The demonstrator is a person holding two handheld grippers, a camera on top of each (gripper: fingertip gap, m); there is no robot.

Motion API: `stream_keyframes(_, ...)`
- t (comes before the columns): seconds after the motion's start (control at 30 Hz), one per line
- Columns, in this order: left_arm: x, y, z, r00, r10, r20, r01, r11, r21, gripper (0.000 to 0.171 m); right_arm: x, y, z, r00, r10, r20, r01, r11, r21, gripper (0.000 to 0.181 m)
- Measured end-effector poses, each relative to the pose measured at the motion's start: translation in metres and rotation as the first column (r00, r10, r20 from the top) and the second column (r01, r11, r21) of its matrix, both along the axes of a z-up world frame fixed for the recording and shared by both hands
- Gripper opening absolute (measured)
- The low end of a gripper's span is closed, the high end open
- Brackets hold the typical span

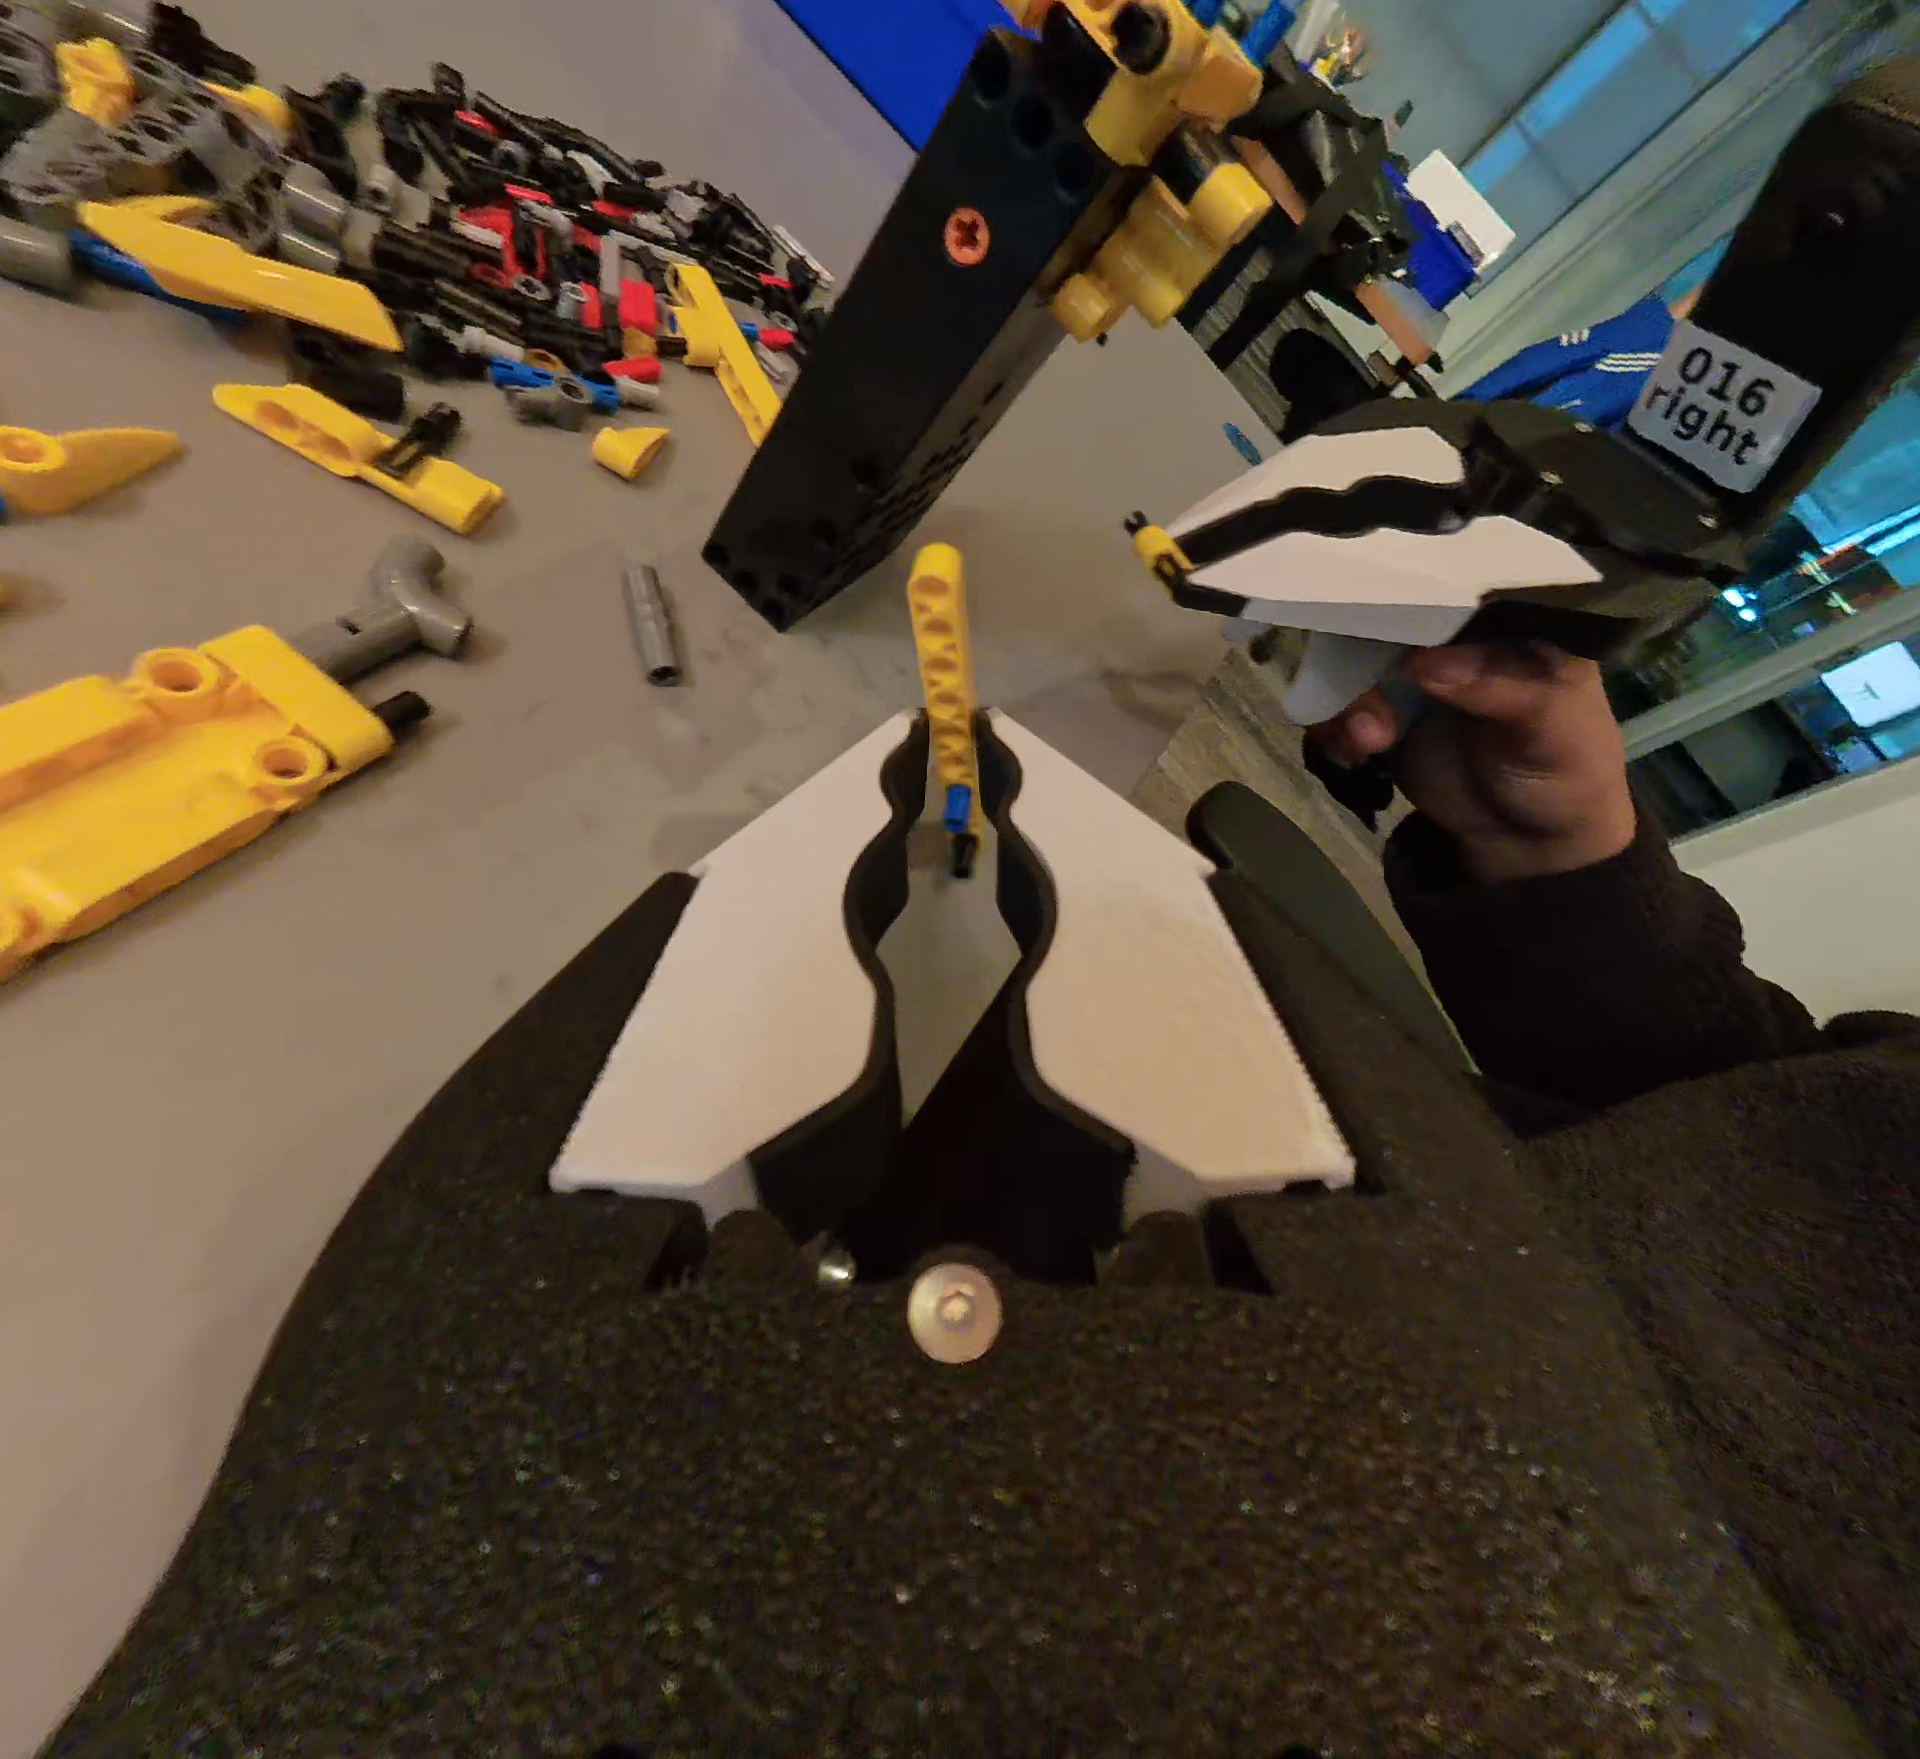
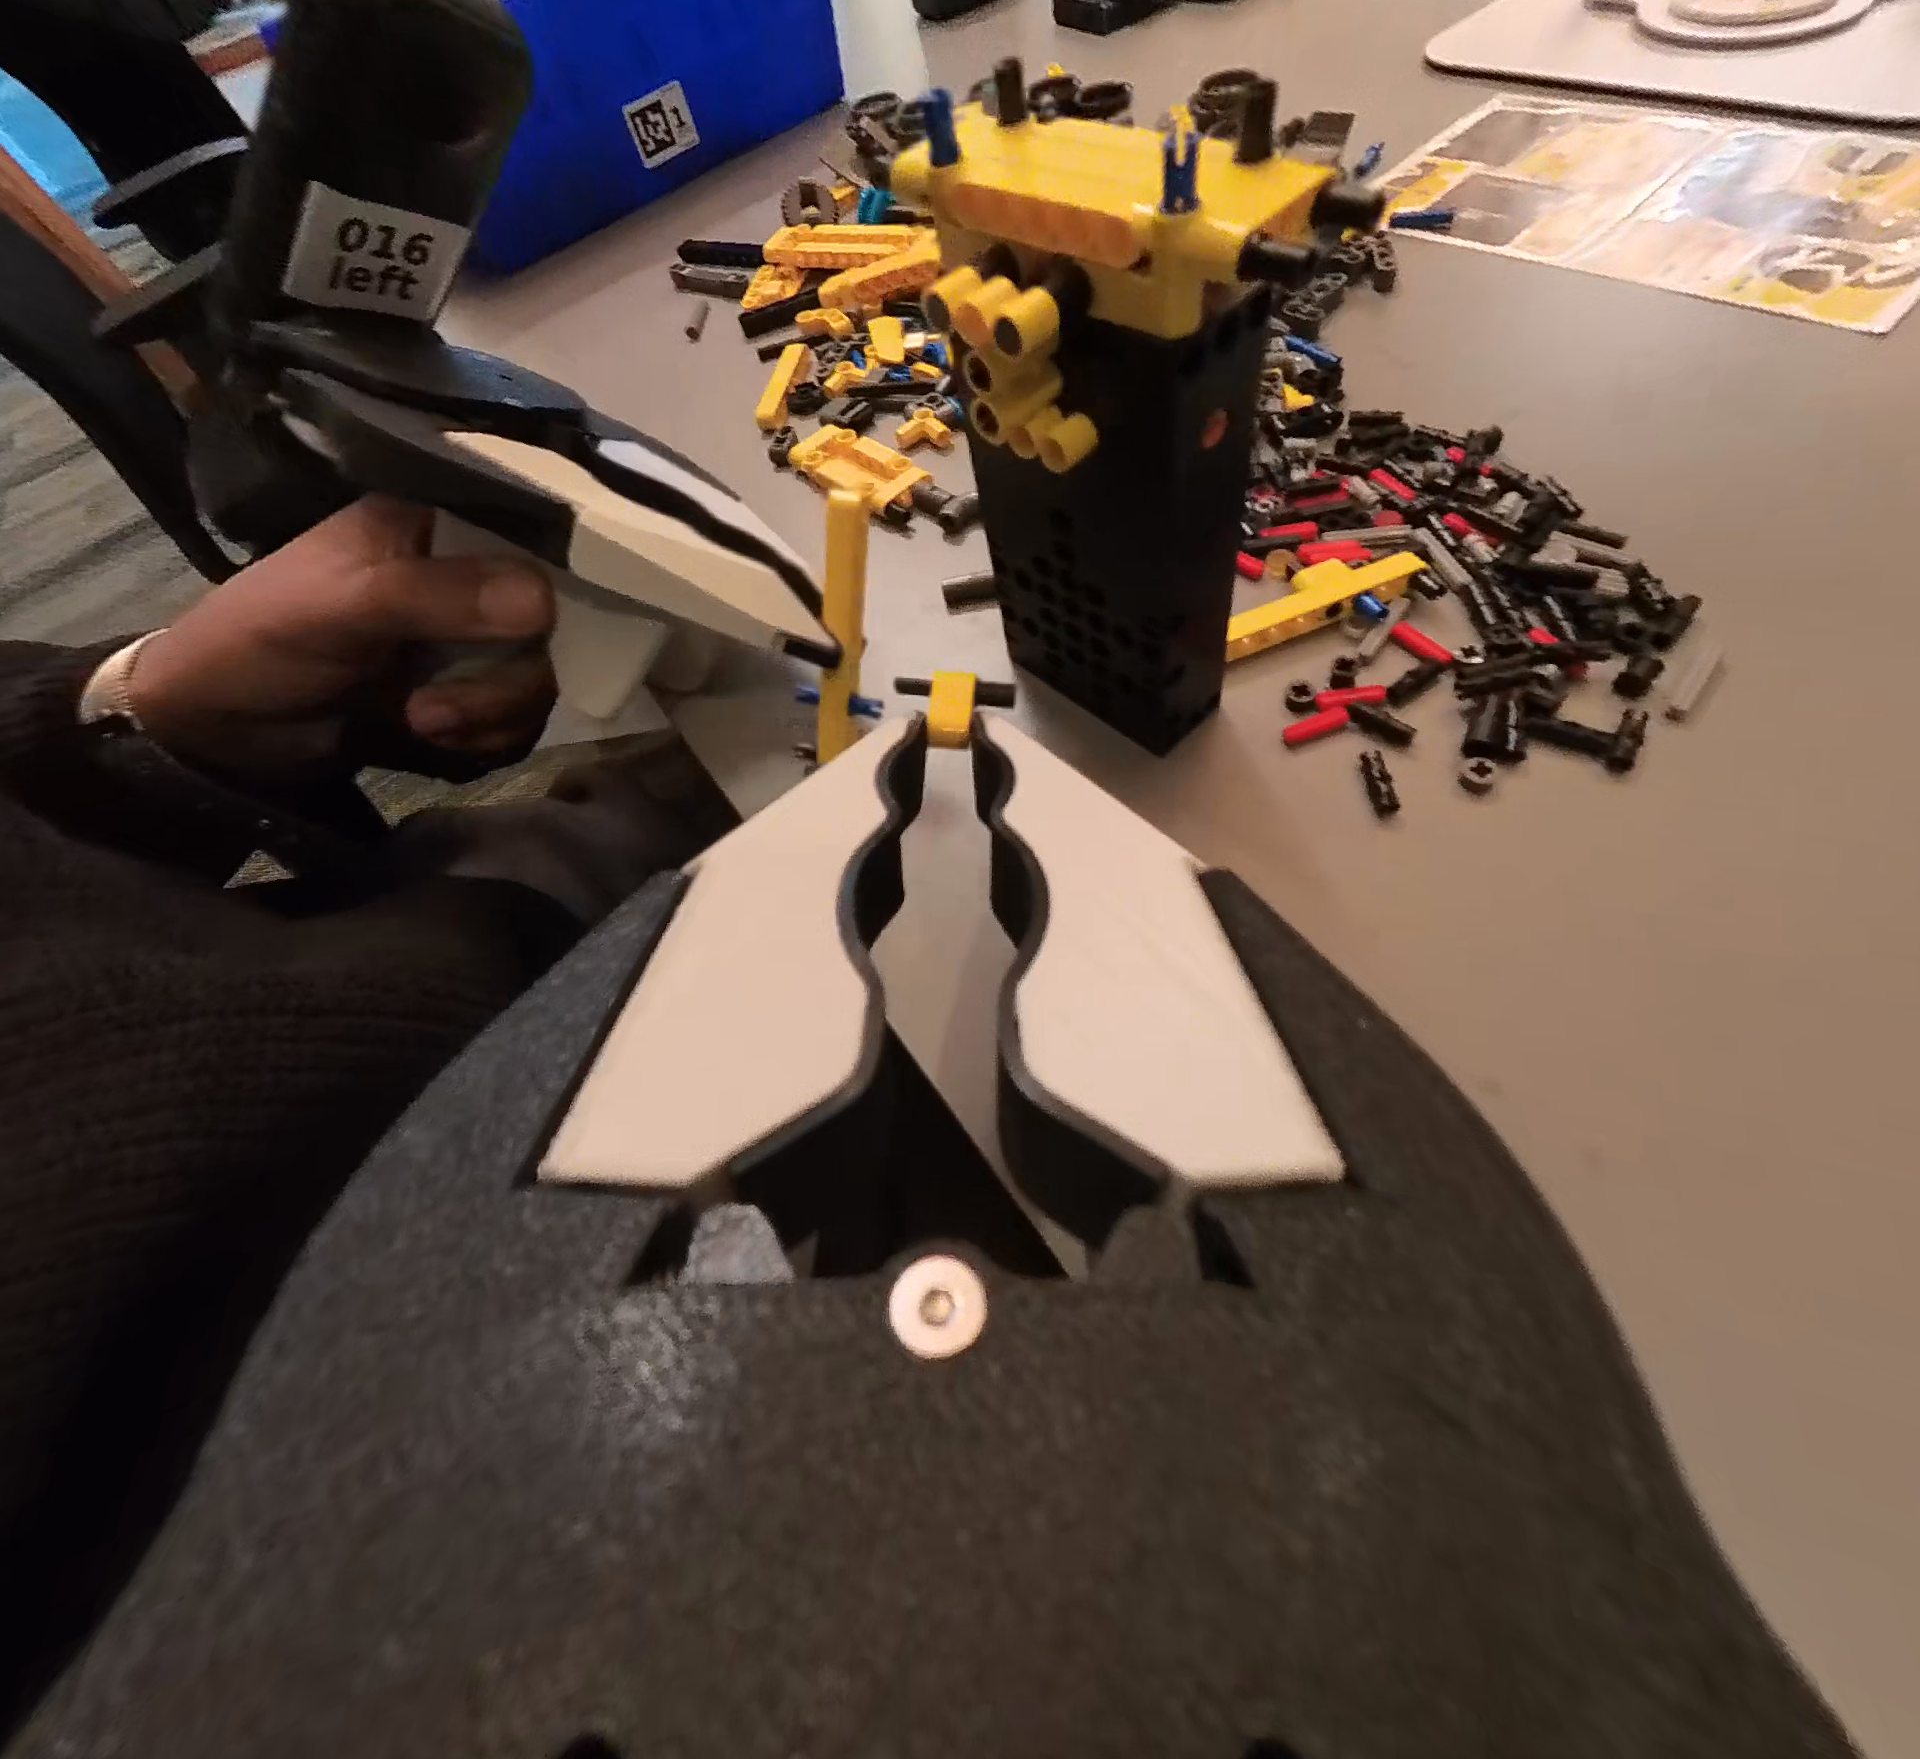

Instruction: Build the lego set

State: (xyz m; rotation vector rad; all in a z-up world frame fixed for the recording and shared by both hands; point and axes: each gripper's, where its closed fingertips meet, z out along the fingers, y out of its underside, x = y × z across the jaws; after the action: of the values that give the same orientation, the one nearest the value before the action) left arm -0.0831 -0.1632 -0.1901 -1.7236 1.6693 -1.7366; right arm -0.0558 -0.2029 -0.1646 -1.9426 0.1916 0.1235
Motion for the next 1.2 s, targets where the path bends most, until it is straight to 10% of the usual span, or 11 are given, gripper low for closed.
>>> stream_keyframes(0.43,-0.001,0.044,0.014,0.980,0.168,0.103,-0.173,0.984,0.045,0.018,-0.027,0.009,0.014,0.991,0.106,-0.086,-0.098,0.991,0.090,0.008)
stream_keyframes(0.63,-0.019,0.005,0.053,0.961,-0.047,0.272,0.107,0.971,-0.212,0.019,-0.044,0.022,0.023,0.980,0.180,-0.088,-0.165,0.974,0.154,0.008)
stream_keyframes(0.87,-0.026,-0.003,0.063,0.959,-0.112,0.261,0.235,0.829,-0.508,0.026,-0.057,0.035,0.019,0.946,0.161,0.280,-0.176,0.984,0.029,0.008)
stream_keyframes(1.2,-0.027,-0.010,0.048,0.967,-0.172,0.187,0.241,0.855,-0.459,0.009,-0.053,0.039,0.023,0.714,0.122,0.689,-0.070,0.992,-0.104,0.008)
